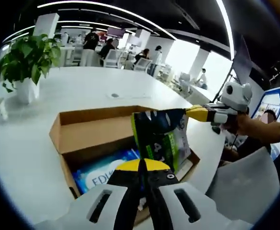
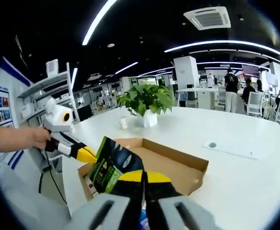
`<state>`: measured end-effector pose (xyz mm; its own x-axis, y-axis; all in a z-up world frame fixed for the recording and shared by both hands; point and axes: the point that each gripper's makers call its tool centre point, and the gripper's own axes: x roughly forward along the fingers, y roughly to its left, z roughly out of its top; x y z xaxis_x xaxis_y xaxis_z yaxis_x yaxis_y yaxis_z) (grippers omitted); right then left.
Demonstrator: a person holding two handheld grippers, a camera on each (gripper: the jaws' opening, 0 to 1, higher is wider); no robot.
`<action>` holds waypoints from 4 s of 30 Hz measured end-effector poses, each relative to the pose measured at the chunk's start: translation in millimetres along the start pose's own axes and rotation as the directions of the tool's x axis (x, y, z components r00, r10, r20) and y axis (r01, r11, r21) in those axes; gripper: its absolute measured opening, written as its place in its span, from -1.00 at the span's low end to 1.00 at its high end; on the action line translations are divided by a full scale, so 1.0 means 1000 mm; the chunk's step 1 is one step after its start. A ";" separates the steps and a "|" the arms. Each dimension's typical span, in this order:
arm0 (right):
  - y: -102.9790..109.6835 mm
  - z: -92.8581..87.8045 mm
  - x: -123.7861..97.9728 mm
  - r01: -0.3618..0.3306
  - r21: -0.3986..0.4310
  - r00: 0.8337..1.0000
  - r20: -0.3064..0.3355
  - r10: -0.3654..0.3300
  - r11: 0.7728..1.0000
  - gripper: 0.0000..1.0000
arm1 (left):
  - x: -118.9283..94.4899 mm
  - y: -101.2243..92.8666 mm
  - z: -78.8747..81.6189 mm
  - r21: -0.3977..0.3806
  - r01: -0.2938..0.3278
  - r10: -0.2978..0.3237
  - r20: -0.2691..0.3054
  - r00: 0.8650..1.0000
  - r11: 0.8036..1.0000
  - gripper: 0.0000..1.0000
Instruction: Operate the shoe box by opening the lid, removing the specified soft item, and placing it in the target area until the item is outside and the box remains undamaged.
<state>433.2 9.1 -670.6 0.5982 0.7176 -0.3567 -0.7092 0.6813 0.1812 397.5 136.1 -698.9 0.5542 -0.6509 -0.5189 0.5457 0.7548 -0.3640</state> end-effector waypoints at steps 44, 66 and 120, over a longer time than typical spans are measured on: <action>-0.127 -0.021 -0.091 0.274 0.083 0.961 0.012 -0.276 0.958 -1.00 | 0.115 -0.096 0.031 -0.067 0.124 -0.127 -0.041 0.991 0.990 -1.00; -0.179 -0.058 -0.107 0.362 0.099 0.932 -0.064 -0.357 0.927 -1.00 | 0.171 -0.115 0.018 -0.114 0.117 -0.129 -0.110 0.985 0.987 -1.00; -0.230 -0.127 -0.088 0.381 -0.003 0.898 -0.237 -0.371 0.925 -1.00 | 0.238 -0.106 -0.024 0.306 -0.025 0.129 -0.326 0.936 0.952 -1.00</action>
<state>496.2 -229.6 -797.5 0.7119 0.3575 -0.6045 -0.4291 0.9028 0.0286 456.7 -96.5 -802.0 0.3846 -0.4854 -0.7852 0.6977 0.7098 -0.0970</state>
